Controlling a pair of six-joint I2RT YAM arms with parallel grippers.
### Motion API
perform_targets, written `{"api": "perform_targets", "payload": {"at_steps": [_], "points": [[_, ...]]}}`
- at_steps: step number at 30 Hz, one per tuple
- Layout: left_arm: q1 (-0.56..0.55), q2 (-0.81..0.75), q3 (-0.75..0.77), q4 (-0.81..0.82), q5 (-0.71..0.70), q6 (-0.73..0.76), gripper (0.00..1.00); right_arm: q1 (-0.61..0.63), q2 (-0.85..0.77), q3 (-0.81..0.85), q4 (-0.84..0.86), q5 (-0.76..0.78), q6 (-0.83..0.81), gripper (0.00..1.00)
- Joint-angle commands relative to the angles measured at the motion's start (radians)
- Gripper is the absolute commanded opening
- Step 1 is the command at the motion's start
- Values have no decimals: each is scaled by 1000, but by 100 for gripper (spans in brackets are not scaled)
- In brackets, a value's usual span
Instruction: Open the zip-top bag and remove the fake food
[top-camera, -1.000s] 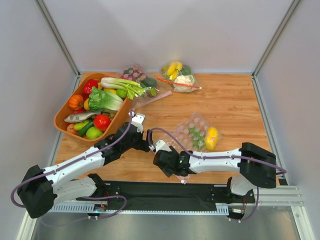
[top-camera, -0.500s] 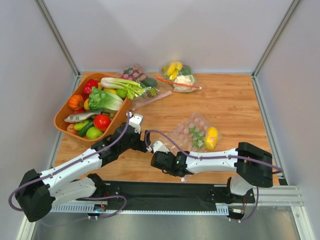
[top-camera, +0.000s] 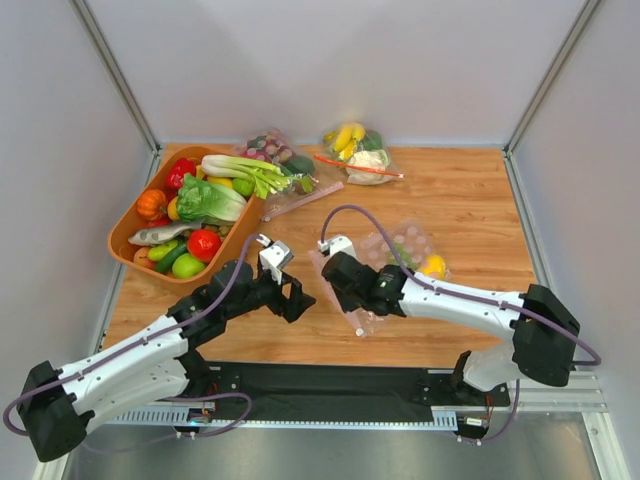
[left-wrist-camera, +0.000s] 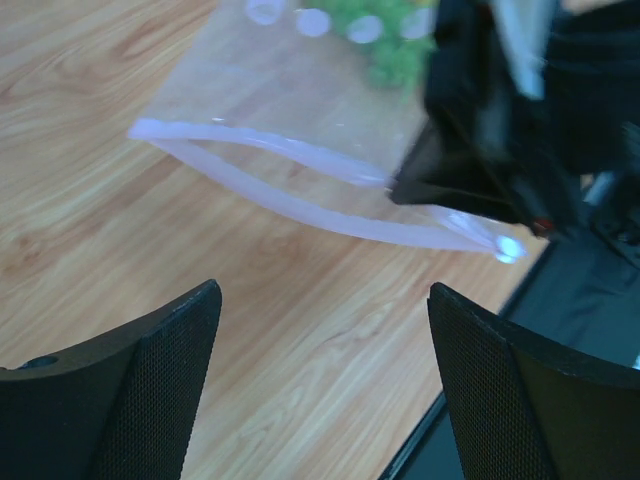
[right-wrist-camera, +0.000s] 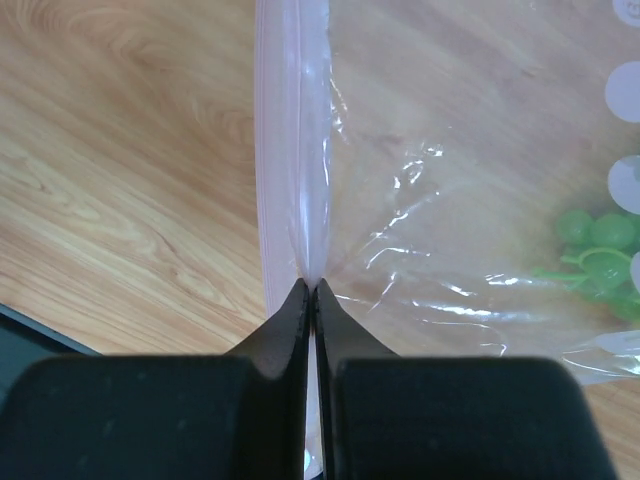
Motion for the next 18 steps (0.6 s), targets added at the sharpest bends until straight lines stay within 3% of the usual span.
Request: {"api": "perform_targets", "payload": {"at_steps": [1,11,18], "points": [[-22,-24,-2,141,112,23,90,-69,-61,27,37,-87,44,0],[-51,174,8,422,135,-10,89,-111,-129,47,71,-251,82,0],[-50,196,1,479,157,-25,79,-140,-195,53,43,-290,115,0]]}}
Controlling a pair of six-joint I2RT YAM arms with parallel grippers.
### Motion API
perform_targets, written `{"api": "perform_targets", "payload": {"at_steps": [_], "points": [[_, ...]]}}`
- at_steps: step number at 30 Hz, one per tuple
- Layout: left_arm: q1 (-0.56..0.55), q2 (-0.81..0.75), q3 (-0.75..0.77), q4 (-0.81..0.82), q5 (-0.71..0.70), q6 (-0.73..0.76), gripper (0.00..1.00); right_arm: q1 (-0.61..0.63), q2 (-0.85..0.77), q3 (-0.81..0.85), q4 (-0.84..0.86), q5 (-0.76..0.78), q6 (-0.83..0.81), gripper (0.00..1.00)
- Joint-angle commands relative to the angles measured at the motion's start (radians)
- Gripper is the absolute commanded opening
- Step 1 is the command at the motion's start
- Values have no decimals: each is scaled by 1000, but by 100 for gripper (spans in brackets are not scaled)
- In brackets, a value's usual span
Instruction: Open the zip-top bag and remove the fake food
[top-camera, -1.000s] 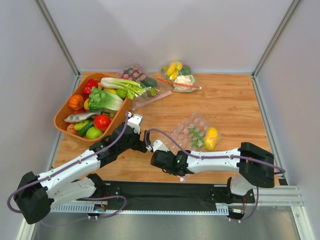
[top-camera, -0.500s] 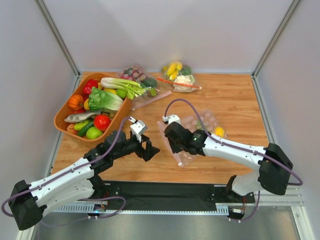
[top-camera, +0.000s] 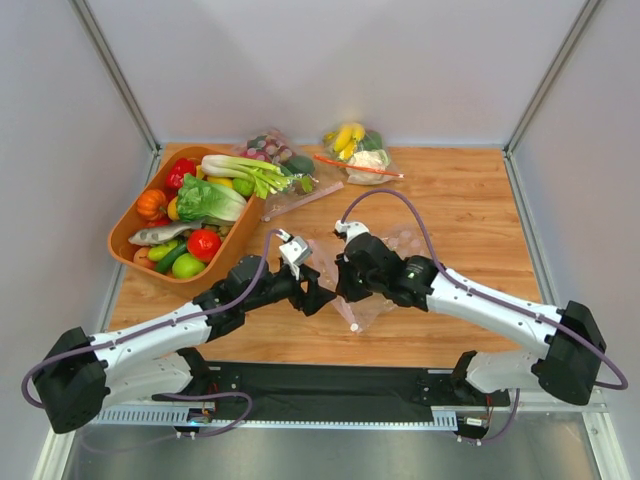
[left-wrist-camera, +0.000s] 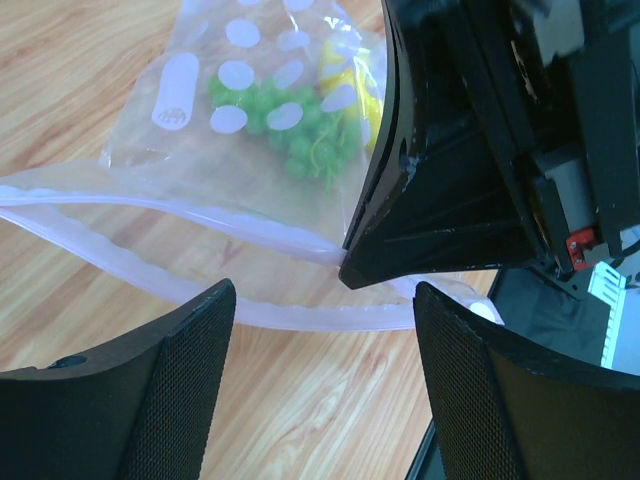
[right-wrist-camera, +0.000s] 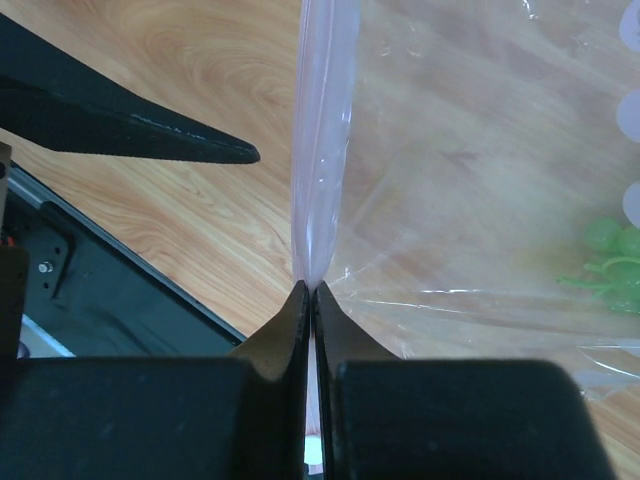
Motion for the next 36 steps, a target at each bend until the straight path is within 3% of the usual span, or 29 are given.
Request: {"api": "perform_targets", "payload": {"at_steps": [1,5,10,15,25,36], "points": [[-3,-23,-2,122,37,-13,78,-25,-56,45,20,-44,34,0],[-3,-31,1,96,34,12,71,-41,-65,46,23,-122,37,0],[-1,-8,25,59,44,51,50,-41,-79,62,-4,-141,31,0],[-1,-13,16,52,55,68,43,-48,-110,99,-46,-119,20,0],[-3,24,16,107,63,64,47,-58,-113,132,-43,-171,32,0],[-19,271,93,249,38,50,50,-54,-74,203,-17,-341,34,0]]}}
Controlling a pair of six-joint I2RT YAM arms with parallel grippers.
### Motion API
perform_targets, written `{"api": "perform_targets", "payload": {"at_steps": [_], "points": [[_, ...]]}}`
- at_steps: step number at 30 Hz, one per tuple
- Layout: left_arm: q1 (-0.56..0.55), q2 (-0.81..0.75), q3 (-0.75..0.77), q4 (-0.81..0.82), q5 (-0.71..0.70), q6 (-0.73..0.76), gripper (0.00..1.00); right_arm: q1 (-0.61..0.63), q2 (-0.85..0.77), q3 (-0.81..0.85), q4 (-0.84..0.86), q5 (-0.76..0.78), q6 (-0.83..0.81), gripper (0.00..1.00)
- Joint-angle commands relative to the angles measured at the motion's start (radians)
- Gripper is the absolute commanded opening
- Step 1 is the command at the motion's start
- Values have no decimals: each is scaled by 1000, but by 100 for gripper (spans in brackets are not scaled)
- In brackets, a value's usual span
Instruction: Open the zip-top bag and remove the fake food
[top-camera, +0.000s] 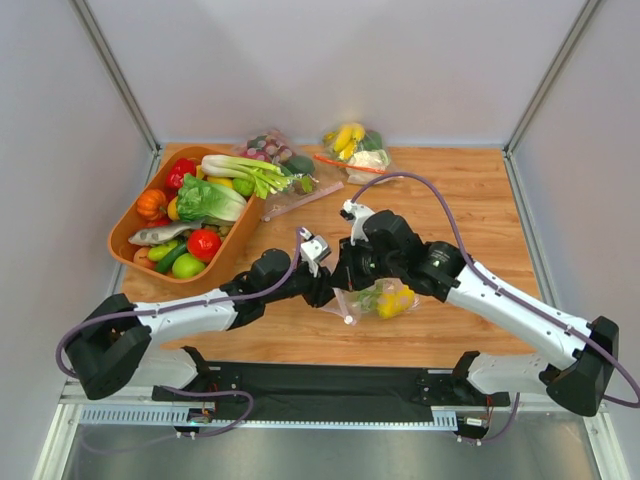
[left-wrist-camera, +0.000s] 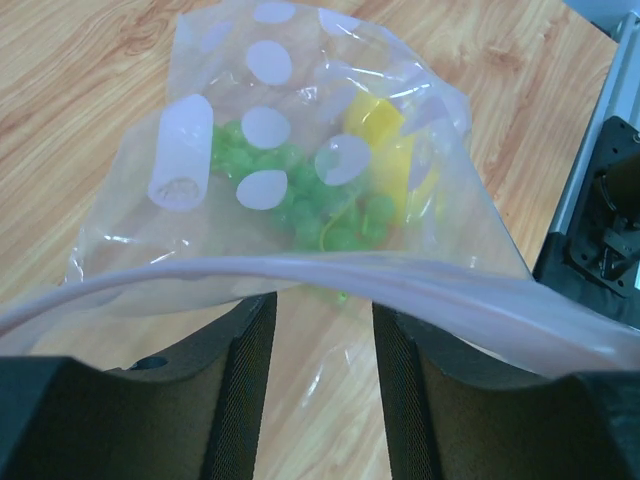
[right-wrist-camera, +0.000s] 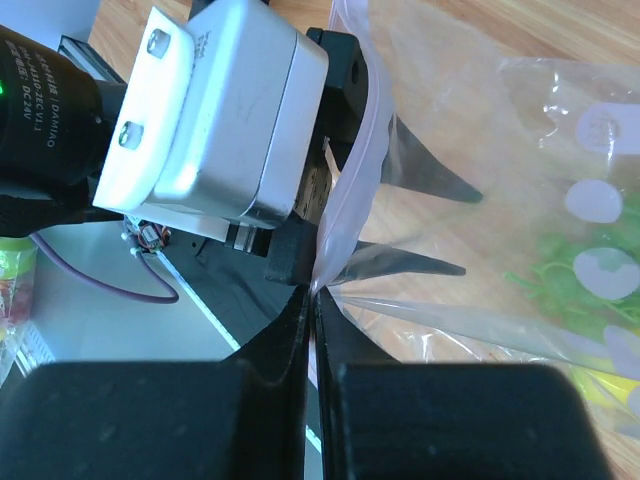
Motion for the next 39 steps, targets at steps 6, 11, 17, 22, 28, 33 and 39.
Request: {"api": "perform_targets", "payload": {"at_steps": [6,11,17,22,28,33,39], "points": [[-28,110,10,215,-26,-24,52,-2,14,52,0,1,-6,13],[-30,136,-36,252,-51,-33,52,-27,-34,11,-87,179,-18,53],[-30,199,-23,283,-48,-36,52,-111,-112,-71,-112,339,9,62],[-28,199,-27,286,-51,-41,52,-284,-154,-203,-68,354,3,63],[-39,200,-12,286,-26,-47,55,-444,-148,-339,0,341,3,63],[-63,264,31,312,5,-56,62,-499,-106,-422,35,328,19,63],[-79,349,85,355,31,-74,72,-499,-14,-485,103,295,42,52]]}}
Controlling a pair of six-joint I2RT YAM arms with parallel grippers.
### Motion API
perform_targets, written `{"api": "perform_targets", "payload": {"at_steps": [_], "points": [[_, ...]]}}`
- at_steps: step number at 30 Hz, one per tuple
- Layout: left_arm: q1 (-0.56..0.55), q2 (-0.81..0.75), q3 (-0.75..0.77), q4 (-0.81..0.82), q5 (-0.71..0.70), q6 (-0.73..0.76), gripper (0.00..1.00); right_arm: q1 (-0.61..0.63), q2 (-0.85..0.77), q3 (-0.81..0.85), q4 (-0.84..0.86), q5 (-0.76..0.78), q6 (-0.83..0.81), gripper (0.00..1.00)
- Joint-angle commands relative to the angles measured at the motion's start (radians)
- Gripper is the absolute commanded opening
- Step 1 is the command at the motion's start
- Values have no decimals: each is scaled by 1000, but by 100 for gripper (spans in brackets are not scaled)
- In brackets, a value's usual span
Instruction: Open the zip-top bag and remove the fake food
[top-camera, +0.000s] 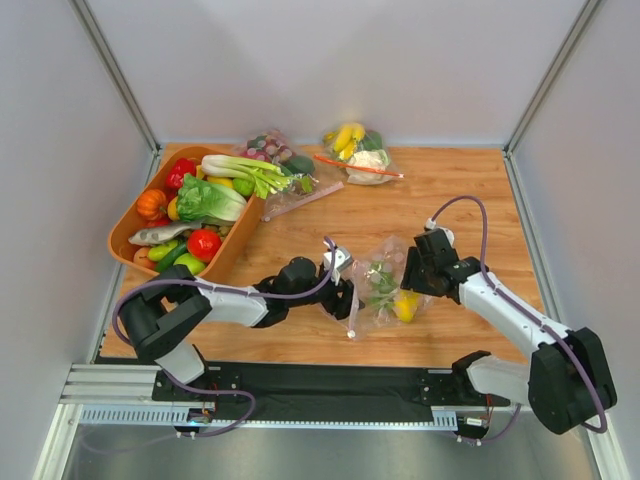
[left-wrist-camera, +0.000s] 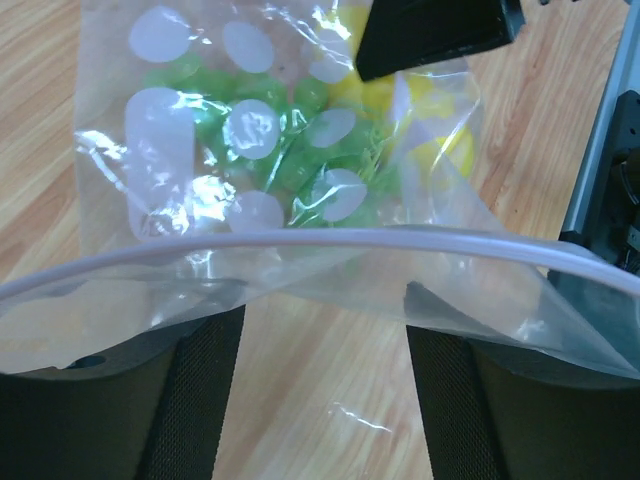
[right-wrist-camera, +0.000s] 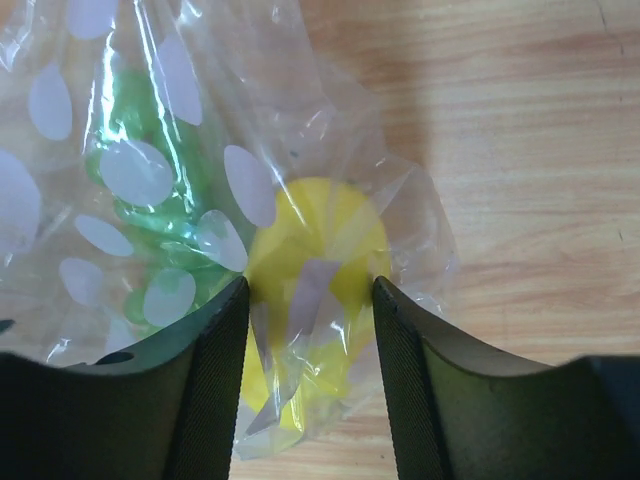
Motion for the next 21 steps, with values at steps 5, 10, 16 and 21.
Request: {"api": "perform_targets", "payload": {"at_steps": [5,10,16,21], "points": [[-8,56,69,128,51,-28,77,-3,84,-50,115,-58,43,30],[-8,104,84,135,65,-28,78,-3,110,-70,140,-83,51,21],[-31,145,94,137,63,-41,79,7,108,-85,149,-100,65,18],[-55,184,121,128,36,-39,80,19,95,-82,146,-101,74,18]]}}
